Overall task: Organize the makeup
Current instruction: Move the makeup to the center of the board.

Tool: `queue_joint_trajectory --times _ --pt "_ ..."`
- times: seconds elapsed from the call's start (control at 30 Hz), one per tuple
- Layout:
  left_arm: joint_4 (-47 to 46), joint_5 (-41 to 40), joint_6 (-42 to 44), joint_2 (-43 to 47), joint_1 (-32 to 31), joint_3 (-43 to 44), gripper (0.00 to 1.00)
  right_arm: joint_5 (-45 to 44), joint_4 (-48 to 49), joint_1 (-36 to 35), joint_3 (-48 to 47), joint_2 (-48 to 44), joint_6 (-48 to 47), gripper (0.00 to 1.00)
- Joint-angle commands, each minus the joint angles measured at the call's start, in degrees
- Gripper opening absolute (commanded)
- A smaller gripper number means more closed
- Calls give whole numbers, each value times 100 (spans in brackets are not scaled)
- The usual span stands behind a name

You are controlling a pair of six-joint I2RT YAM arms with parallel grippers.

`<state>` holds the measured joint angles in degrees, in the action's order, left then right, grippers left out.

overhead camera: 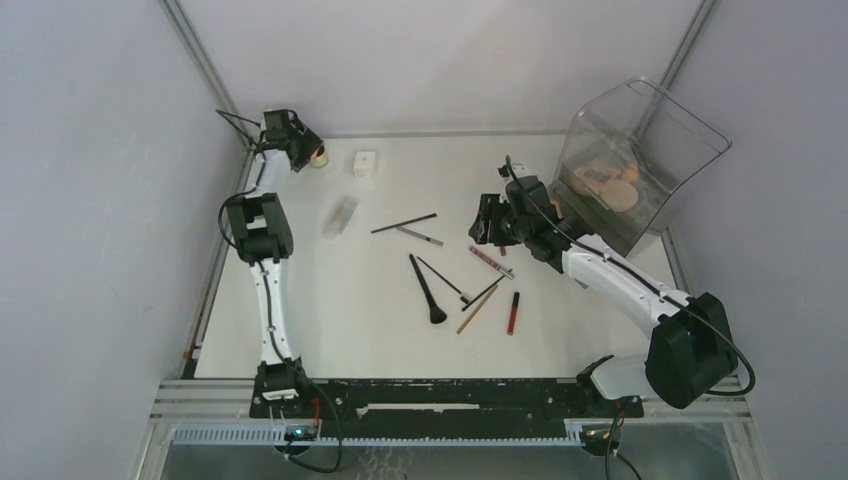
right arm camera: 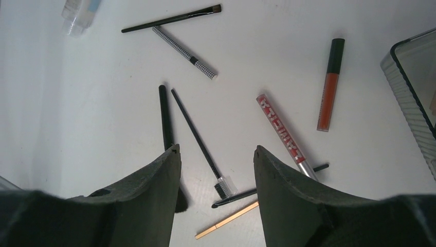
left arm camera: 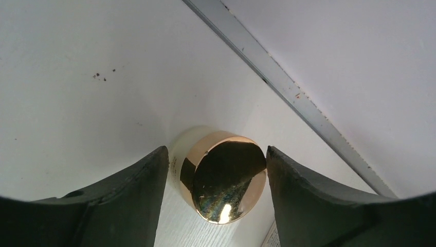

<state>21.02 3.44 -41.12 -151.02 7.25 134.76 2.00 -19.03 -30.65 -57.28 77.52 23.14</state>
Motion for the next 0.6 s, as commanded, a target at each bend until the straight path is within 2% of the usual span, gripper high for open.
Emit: queue_joint_trajectory --times 0.0,0.23,0.57 --pt "380 34 392 243 -137 129 71 28 269 -79 -325 42 81 61" --pt "783 -73 867 430 -317 -9 69 10 266 -141 -372 49 79 61" --pt "872 -303 1294 1380 -706 -1222 60 -201 134 -294 -372 -198 125 61"
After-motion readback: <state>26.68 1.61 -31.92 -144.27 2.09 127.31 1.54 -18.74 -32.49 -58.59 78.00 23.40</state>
